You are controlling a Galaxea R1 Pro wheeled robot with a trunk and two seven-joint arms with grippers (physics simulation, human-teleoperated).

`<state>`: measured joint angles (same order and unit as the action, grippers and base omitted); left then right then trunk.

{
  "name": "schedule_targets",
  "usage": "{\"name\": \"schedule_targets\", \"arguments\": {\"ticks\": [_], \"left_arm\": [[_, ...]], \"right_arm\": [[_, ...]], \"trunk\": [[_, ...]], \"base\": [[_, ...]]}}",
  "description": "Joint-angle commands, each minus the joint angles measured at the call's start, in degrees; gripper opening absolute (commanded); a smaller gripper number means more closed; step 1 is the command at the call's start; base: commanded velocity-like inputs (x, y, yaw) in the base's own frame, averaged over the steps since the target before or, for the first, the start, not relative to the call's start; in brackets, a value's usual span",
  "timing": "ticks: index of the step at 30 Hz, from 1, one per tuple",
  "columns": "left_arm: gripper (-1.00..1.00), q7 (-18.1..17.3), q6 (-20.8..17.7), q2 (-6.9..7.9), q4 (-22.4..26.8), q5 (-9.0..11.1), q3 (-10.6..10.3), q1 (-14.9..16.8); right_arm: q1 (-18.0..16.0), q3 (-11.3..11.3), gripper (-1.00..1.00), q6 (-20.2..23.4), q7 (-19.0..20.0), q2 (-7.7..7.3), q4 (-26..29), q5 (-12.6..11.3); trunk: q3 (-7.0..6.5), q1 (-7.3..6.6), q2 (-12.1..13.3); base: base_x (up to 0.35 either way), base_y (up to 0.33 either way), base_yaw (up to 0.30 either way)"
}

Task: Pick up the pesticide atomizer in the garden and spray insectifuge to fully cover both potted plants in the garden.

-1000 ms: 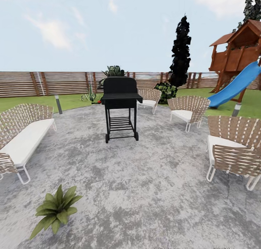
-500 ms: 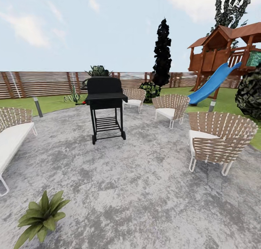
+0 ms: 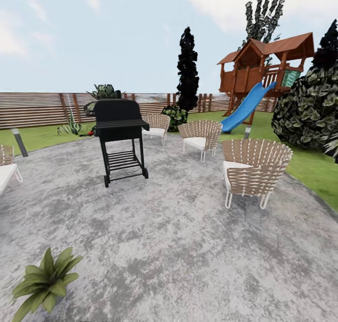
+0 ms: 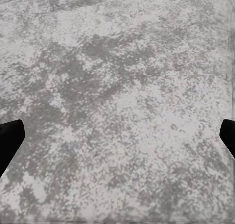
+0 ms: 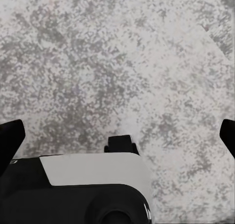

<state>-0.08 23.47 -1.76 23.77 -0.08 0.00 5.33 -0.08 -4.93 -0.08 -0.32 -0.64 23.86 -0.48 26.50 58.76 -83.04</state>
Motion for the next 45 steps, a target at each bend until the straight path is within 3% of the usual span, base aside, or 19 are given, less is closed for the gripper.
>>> {"name": "schedule_targets", "arguments": {"ticks": [1,19,31,45], "left_arm": [[1.00,0.0,0.2,0.00,0.0,0.0,0.0,0.0],[1.00,0.0,0.2,0.00,0.0,-0.1,-0.2,0.0],[1.00,0.0,0.2,0.00,0.0,-0.1,-0.1,0.0],[1.00,0.0,0.2,0.00,0.0,-0.1,-0.1,0.0]], "right_arm": [[0.0,-0.1,1.00,0.0,0.0,0.02,0.0,-0.1],[0.0,-0.1,1.00,0.0,0.0,-0.05,0.0,-0.1],[0.0,-0.1,1.00,0.0,0.0,0.02,0.0,-0.1],[0.0,-0.1,1.00,0.1,0.0,0.10,0.0,0.0]], "trunk": [[0.05,-0.03,0.0],[0.05,-0.03,0.0],[2.08,2.61,-4.8],[4.55,5.68,-10.5]], "base": [[-0.263,0.159,-0.272],[-0.063,0.031,-0.272],[0.000,0.000,-0.252],[0.000,0.000,-0.016]]}}
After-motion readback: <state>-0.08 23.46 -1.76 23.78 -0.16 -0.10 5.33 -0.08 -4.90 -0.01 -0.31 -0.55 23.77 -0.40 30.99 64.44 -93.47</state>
